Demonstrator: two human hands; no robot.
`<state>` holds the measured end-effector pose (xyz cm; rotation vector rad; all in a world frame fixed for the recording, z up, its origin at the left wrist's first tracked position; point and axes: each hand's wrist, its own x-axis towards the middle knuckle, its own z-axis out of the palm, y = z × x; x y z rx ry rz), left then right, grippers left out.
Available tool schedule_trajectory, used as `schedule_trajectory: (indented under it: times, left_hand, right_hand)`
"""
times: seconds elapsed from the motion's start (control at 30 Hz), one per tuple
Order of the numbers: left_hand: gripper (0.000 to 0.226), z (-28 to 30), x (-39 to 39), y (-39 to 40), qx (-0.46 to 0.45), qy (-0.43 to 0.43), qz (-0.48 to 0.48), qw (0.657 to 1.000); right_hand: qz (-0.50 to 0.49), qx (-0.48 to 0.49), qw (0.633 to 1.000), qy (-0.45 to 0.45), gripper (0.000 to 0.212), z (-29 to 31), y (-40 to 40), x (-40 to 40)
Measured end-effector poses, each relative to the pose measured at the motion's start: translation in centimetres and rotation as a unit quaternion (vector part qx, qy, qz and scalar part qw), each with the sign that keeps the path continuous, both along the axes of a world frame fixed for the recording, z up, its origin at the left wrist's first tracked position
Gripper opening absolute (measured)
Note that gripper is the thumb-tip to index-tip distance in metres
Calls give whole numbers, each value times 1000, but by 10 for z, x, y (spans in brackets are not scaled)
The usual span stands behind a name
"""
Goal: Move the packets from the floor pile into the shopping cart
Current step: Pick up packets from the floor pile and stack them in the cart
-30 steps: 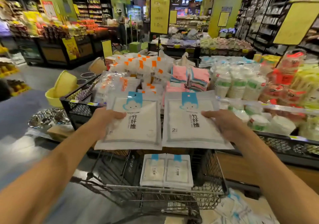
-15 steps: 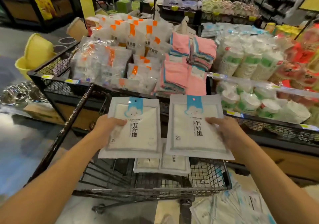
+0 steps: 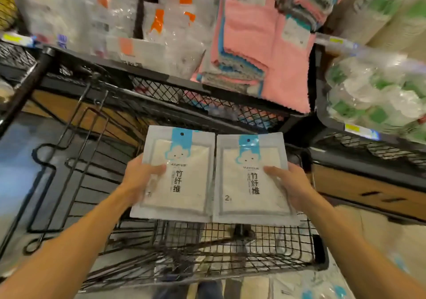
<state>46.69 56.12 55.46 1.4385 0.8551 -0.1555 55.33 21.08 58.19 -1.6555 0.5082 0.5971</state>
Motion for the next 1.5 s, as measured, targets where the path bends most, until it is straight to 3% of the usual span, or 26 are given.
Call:
schedule_trajectory:
  times: [0.27,0.5,0.57,0.67,0.73,0.87,1.0,1.13,1.2,1.3,1.37,1.5]
  left_hand:
    - [32,-155,31,8,-6,45,-10,999]
    - [92,-261,37,1,-9,58,-4,998]
    - [87,-273,40,-4,45,105,-48,992]
    - [61,-285,47,-11,155,135,-82,975]
    - [64,-295,47,-14,211,153,-85,962]
    - [60,-297,45,-25,271,138,-74,950]
    - [77,-295,44,-36,355,132,-121,917]
    - [87,-276,50,-38,515,111,-270,806]
    - [80,-253,57,-36,554,97,-323,762]
    - [67,-209,67,-27,601,79,-379,699]
    - [63,-171,75,-21,616,64,-371,692]
    - [58,-73,97,-15,632,40,-345,693]
  right_hand:
    - [-28,-41,998,49,25,-152,8,17]
    - [-48,-65,995,57,37,-247,10,24]
    - [-52,-80,993,66,47,-262,12,25]
    - [-49,-96,993,58,50,-276,18,27]
    - [-27,-173,984,40,53,-287,19,29]
    - [60,-356,932,-5,61,-297,29,29]
    - [95,-424,899,-55,71,-290,42,25]
    - [193,-556,802,-102,87,-268,53,28]
    - [246,-562,778,-134,82,-251,58,30]
    - [289,-535,773,-179,66,-209,67,33]
    - [309,-524,766,-208,56,-173,74,38]
    - [311,-527,744,-266,58,-80,94,56]
